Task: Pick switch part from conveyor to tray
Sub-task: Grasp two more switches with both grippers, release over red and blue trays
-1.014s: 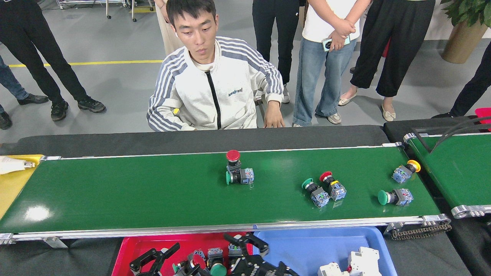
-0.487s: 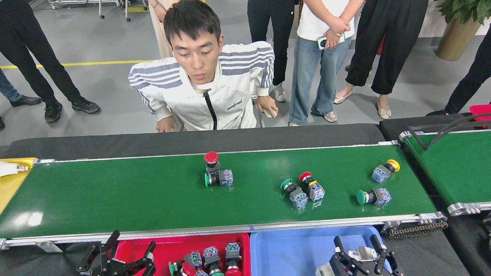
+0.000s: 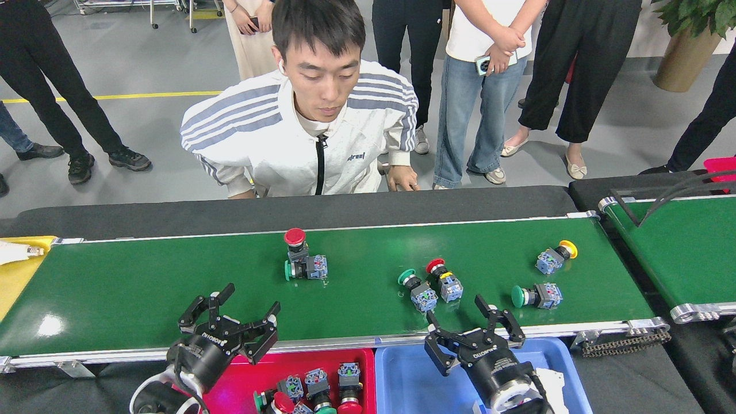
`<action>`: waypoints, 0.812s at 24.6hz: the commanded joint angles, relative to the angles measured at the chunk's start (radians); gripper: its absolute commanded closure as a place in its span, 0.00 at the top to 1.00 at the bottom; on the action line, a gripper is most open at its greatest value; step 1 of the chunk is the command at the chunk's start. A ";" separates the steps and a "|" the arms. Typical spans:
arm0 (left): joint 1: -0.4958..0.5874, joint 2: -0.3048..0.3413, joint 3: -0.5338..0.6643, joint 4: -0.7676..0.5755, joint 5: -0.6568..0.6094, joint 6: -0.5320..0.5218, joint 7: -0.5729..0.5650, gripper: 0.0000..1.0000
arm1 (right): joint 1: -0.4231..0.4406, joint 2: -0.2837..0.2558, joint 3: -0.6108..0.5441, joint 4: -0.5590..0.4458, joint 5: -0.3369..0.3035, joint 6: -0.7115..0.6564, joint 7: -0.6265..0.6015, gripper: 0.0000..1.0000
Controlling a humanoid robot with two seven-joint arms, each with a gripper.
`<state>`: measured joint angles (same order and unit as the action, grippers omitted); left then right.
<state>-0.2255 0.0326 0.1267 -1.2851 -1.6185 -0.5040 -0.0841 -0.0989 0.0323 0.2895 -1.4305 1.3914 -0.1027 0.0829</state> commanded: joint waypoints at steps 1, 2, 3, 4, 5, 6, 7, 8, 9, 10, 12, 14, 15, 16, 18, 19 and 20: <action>-0.040 0.007 -0.001 0.029 -0.001 0.019 0.001 1.00 | -0.039 0.020 0.005 0.019 0.001 0.003 0.014 1.00; -0.051 0.007 -0.002 0.039 -0.001 0.025 0.001 1.00 | -0.062 0.032 0.007 0.044 0.001 0.003 0.015 1.00; -0.057 0.007 -0.002 0.047 -0.001 0.032 0.001 1.00 | -0.082 0.040 0.008 0.064 0.001 0.003 0.015 1.00; -0.061 0.007 -0.002 0.055 -0.001 0.036 0.001 1.00 | -0.111 0.051 0.016 0.094 0.001 0.003 0.015 1.00; -0.066 0.006 -0.004 0.066 -0.001 0.038 0.001 1.00 | -0.147 0.060 0.030 0.137 0.001 0.005 0.015 1.00; -0.072 0.004 -0.007 0.076 -0.001 0.039 0.001 1.00 | -0.186 0.070 0.046 0.186 0.001 0.009 0.015 1.00; -0.081 0.004 -0.018 0.090 -0.001 0.042 0.003 1.00 | -0.231 0.084 0.065 0.248 0.000 0.032 0.015 1.00; -0.089 0.004 -0.027 0.102 -0.001 0.047 0.001 1.00 | -0.262 0.098 0.079 0.298 0.000 0.057 0.014 1.00; -0.100 0.004 -0.033 0.119 -0.001 0.065 0.003 1.00 | -0.303 0.115 0.095 0.357 -0.002 0.090 0.009 1.00; -0.114 0.004 -0.041 0.139 -0.001 0.091 0.003 1.00 | -0.332 0.127 0.111 0.401 -0.002 0.115 0.008 0.91; -0.152 0.006 -0.058 0.184 0.000 0.133 0.004 1.00 | -0.369 0.124 0.160 0.444 -0.003 0.117 0.008 0.38; -0.169 0.009 -0.059 0.205 -0.001 0.144 0.006 1.00 | -0.372 0.117 0.184 0.444 -0.006 0.109 0.008 0.13; -0.172 0.009 -0.059 0.211 -0.001 0.148 0.006 1.00 | -0.371 0.113 0.188 0.443 -0.009 0.104 0.008 0.06; -0.173 0.009 -0.059 0.214 0.000 0.150 0.006 1.00 | -0.372 0.113 0.188 0.443 -0.011 0.101 0.006 0.04; -0.175 0.012 -0.059 0.222 -0.001 0.154 0.006 1.00 | -0.371 0.113 0.188 0.440 -0.011 0.100 0.003 0.02; -0.175 0.013 -0.059 0.228 -0.001 0.156 0.006 1.00 | -0.371 0.113 0.188 0.438 -0.011 0.100 0.003 0.02; -0.181 0.013 -0.058 0.242 -0.001 0.159 0.006 1.00 | -0.371 0.113 0.188 0.432 -0.012 0.098 0.000 0.02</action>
<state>-0.3842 0.0372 0.0681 -1.0406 -1.6186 -0.3539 -0.0879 -0.4520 0.1487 0.4783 -0.9835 1.3822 0.0024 0.0941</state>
